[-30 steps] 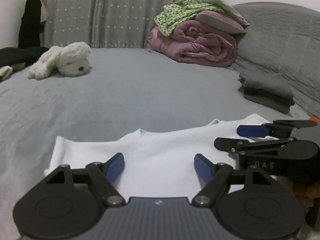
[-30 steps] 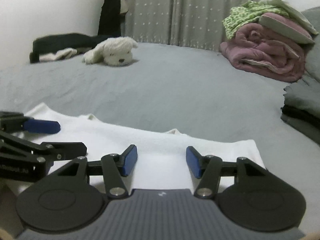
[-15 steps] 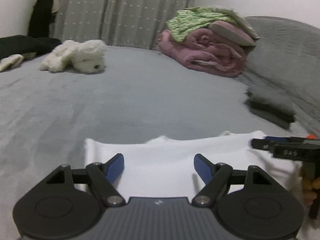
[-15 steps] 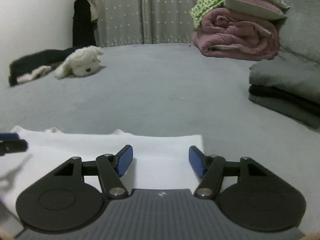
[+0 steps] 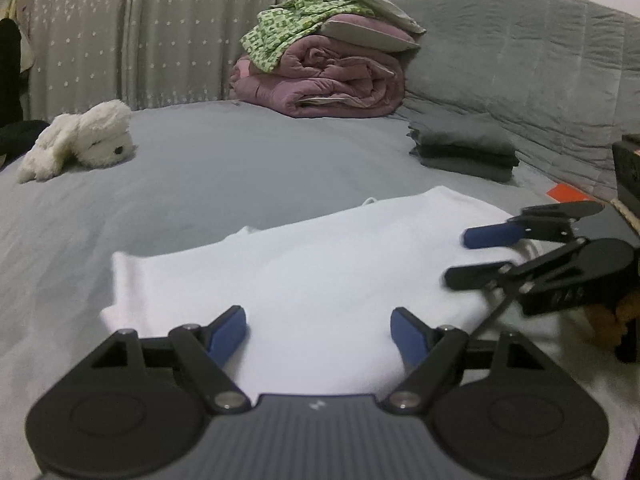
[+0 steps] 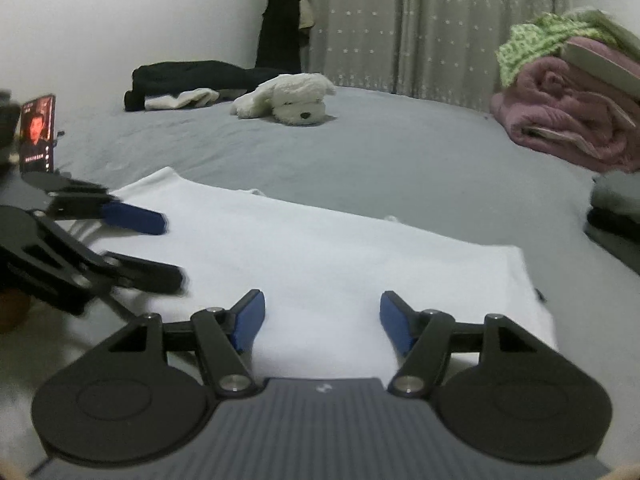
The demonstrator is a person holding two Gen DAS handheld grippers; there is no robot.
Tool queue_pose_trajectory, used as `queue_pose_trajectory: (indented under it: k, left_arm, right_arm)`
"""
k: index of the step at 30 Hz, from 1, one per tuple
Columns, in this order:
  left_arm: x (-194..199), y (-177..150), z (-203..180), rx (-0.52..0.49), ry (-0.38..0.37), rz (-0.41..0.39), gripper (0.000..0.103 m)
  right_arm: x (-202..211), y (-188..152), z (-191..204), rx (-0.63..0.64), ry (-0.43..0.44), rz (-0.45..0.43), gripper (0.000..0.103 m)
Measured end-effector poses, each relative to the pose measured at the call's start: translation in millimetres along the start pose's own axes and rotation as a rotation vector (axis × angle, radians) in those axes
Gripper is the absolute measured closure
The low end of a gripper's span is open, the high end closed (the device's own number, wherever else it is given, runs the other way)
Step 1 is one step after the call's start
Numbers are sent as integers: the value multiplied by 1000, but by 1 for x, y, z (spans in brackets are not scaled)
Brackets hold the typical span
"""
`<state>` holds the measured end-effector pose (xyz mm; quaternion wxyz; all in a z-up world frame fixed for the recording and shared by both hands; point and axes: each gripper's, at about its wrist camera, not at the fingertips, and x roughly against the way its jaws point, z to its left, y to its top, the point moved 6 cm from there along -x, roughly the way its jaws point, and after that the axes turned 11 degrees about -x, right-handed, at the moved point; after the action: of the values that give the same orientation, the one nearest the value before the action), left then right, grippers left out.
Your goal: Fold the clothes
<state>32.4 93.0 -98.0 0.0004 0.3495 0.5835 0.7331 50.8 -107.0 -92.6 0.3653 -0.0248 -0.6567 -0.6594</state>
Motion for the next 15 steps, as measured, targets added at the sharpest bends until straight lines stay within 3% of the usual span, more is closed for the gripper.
queue_pose_trajectory:
  k: [10, 15]
  left_arm:
    - [41, -23, 24, 73, -63, -31, 22]
    - [61, -28, 49, 282, -155, -51, 21]
  right_arm:
    - [30, -5, -32, -60, -12, -21, 35]
    - [40, -4, -29, -37, -29, -21, 34]
